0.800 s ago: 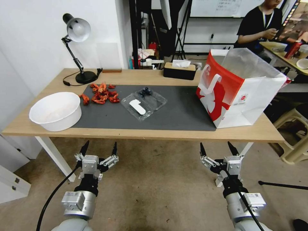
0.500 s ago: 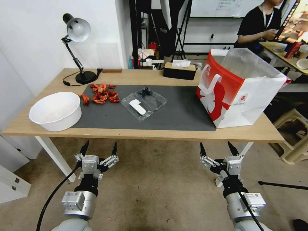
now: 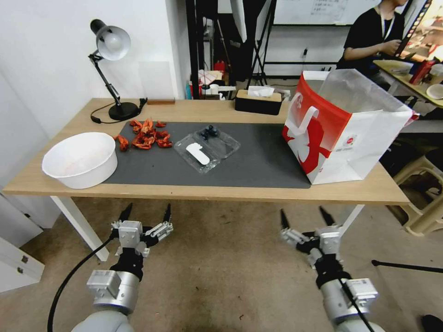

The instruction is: Close the takeout container lid, then place the container into the takeout bag.

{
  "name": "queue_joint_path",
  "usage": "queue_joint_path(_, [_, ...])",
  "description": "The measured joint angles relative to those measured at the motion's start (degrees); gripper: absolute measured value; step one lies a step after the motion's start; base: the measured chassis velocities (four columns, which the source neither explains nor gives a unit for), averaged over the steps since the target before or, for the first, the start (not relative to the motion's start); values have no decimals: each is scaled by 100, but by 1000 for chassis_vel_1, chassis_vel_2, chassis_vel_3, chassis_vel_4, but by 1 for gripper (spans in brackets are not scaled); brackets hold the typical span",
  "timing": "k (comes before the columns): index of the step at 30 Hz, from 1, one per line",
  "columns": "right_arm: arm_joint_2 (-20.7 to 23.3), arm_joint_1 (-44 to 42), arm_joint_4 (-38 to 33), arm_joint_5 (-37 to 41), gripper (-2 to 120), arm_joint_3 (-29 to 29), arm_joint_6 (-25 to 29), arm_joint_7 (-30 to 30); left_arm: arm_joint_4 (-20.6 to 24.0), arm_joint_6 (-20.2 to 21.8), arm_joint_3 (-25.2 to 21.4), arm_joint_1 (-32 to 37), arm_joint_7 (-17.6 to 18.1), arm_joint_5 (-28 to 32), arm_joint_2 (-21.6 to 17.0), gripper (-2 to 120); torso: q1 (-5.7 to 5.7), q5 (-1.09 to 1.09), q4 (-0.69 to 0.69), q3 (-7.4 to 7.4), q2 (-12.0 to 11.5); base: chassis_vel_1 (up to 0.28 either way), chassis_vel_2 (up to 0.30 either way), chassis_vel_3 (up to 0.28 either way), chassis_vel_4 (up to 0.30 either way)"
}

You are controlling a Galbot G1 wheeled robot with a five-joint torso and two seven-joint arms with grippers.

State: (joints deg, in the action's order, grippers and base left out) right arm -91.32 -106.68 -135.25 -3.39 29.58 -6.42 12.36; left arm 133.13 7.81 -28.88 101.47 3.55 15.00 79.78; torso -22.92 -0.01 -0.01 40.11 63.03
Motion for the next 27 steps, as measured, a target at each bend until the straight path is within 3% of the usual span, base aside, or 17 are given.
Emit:
queue_joint_path(4, [-80,21,-121,197,100,199,-140,298,53,328,128,-93,135,746,-297,100,0,2,0,0,0,0,0,0,0])
queue_joint_path(10, [-77,146,-73,346,100,214,-172,313,16,265,114,-115,71,873,-341,100,1,1,0,0,0,0,0,0,0])
queue_joint_path(14, [194,506,94,772,100,216,-315,309,-38,156,62,-116,54,883,-361,100,0,2,0,0,0,0,0,0,0])
queue_joint_path(17, [746,1079,419,1337,100,197,-419,257,-28,141,45,-69,43,849,-348,100,0,2,0,0,0,0,0,0,0])
queue_joint_path(18, [746,1079,419,1337,100,197,-419,257,-28,141,45,-69,43,849,-348,100,0,2,0,0,0,0,0,0,0])
queue_joint_path(22, [1704,2099,1066,2321,100,20,-470,138,15,130,43,0,21,715,-245,100,0,3,1,0,0,0,0,0,0])
queue_joint_path(27, [2282,2894,1587,2986,100,-250,-507,3,10,115,-11,13,20,715,-213,100,0,2,-1,1,0,0,0,0,0])
